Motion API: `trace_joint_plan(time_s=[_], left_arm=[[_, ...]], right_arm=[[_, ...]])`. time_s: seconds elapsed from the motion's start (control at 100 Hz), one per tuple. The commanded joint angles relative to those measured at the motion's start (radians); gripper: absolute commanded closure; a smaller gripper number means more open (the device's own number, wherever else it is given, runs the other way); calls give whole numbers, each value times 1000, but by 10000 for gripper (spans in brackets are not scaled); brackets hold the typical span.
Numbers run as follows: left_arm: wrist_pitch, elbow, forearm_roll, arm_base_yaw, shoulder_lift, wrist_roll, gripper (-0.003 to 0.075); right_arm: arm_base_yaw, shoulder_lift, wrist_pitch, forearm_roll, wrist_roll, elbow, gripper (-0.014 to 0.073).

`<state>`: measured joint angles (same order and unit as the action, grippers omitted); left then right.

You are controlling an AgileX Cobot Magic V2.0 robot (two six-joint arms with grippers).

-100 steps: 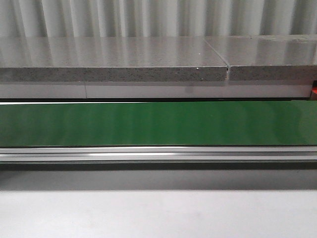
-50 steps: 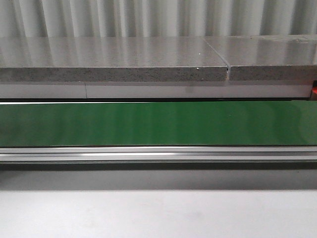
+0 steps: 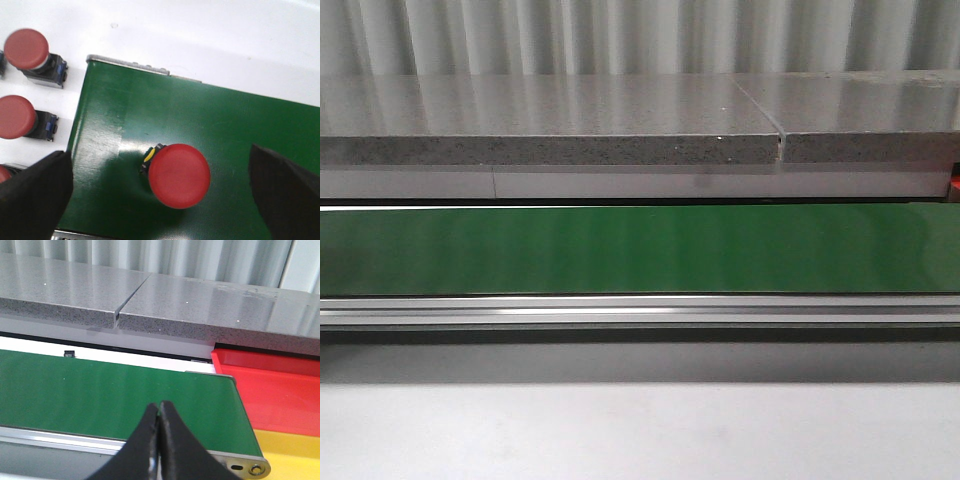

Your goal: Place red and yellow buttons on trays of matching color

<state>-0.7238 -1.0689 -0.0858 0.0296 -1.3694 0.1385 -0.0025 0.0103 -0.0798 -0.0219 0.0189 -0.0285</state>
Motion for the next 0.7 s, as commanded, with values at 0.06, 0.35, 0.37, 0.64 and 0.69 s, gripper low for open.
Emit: trace_joint_plan(time_s=[0.06,0.35,0.37,0.64,0.69], left_arm=[[43,-12,63,16,102,101,62],[89,120,96,190,172,221,62],[95,132,96,206,176,223,62],[121,280,129,386,208,245,62],[126,301,148,413,210,245,62]], right_arm=[[-2,14,80,-7,3,6,662],[-2,14,80,-7,3,6,662],[-2,14,80,-7,3,6,662],[-2,14,80,-7,3,6,662],[-2,14,80,-7,3,6,662]])
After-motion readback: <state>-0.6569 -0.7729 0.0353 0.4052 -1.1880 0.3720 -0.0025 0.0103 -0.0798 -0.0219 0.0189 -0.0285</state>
